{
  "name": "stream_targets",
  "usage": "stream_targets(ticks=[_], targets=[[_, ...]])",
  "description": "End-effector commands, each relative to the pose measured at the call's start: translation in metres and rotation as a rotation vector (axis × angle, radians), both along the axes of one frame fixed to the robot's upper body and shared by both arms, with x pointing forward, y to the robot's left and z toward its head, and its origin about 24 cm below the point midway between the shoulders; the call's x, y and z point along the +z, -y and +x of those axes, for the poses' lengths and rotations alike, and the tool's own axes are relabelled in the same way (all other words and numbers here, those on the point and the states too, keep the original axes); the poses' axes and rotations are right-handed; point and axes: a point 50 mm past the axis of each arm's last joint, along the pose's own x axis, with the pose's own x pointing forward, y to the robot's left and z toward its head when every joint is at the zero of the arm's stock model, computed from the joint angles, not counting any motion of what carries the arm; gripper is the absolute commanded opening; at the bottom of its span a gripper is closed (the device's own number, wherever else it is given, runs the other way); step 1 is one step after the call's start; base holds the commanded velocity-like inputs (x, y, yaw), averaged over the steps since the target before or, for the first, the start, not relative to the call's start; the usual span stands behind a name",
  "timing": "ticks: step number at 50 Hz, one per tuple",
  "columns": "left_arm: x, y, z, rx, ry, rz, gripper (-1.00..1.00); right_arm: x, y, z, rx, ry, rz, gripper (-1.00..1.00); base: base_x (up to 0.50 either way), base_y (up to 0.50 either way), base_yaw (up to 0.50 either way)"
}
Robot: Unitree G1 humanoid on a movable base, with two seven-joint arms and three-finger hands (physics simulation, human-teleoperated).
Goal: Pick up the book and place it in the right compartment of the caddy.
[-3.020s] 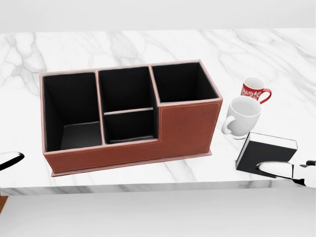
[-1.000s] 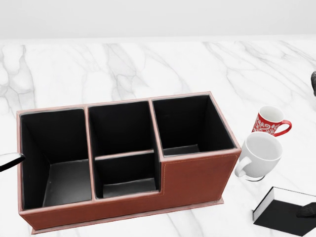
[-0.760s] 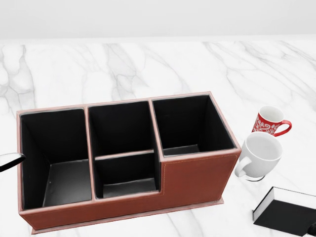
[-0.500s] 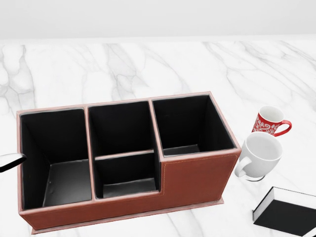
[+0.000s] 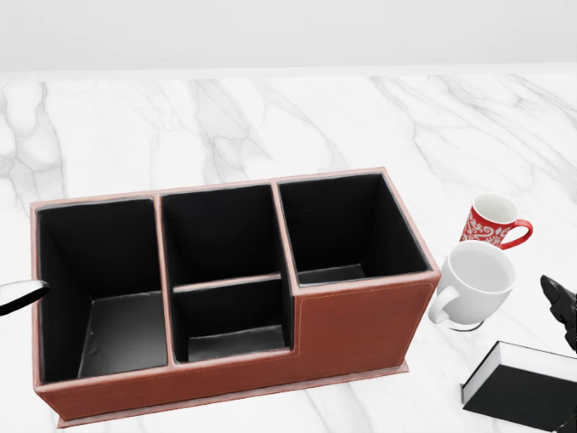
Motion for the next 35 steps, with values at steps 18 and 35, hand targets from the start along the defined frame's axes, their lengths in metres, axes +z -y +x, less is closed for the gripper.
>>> stream_targets(ticks=[18, 35], targets=[[-0.001, 0.0, 0.0, 0.0, -0.003, 0.001, 1.0, -0.02, 0.012, 0.003, -0.022, -0.102, -0.006, 1.0, 0.0, 0.0, 0.0], [-0.003, -0.001, 0.002, -0.001, -0.015, -0.001, 1.0, -0.014, 0.015, 0.01, -0.011, -0.126, -0.05, 1.0, 0.0, 0.0, 0.0]])
